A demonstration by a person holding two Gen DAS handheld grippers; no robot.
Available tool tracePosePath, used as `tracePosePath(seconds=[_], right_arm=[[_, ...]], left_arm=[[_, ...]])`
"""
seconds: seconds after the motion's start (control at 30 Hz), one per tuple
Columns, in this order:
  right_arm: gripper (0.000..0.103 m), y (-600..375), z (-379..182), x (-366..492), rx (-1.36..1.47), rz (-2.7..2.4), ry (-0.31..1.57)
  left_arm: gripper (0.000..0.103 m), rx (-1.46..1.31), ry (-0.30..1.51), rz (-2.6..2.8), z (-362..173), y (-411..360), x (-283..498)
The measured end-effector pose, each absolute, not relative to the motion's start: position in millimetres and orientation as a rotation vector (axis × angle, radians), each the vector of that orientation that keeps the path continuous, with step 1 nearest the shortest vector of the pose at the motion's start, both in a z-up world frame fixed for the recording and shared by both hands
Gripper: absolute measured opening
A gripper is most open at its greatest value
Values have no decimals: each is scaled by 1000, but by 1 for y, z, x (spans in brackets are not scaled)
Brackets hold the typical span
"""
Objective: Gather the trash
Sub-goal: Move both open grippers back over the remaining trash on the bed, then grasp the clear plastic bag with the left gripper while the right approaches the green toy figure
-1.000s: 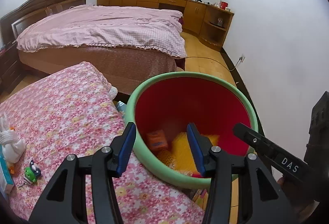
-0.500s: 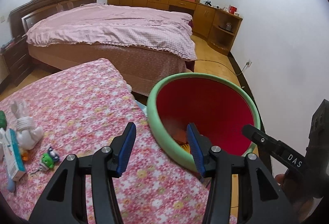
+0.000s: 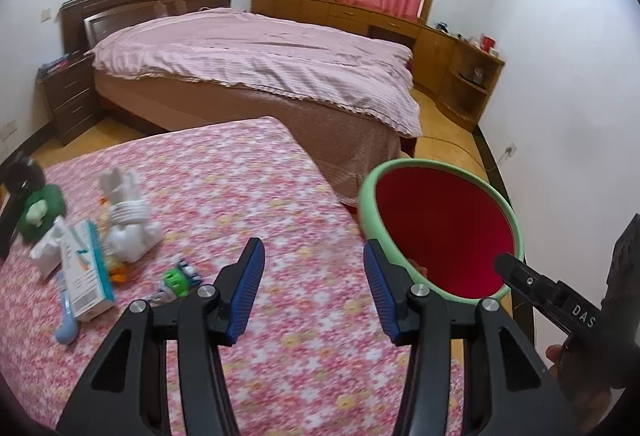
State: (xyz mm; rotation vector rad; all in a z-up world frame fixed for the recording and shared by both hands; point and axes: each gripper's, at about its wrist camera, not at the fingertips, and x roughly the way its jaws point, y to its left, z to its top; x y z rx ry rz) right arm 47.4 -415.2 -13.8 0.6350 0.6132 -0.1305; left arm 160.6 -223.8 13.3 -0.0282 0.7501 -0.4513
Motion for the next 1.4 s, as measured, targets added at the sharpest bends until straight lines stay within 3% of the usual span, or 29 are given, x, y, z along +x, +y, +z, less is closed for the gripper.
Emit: tracePosePath(seconds=[0.73,1.4], right_arm=[[50,-319,4,80,511,20,677],[51,-249,-16,134,392,104,819]], left_arm=[[52,-147,720,-251,16,-100,167],[52,-166,770,-31,-28,21,235]])
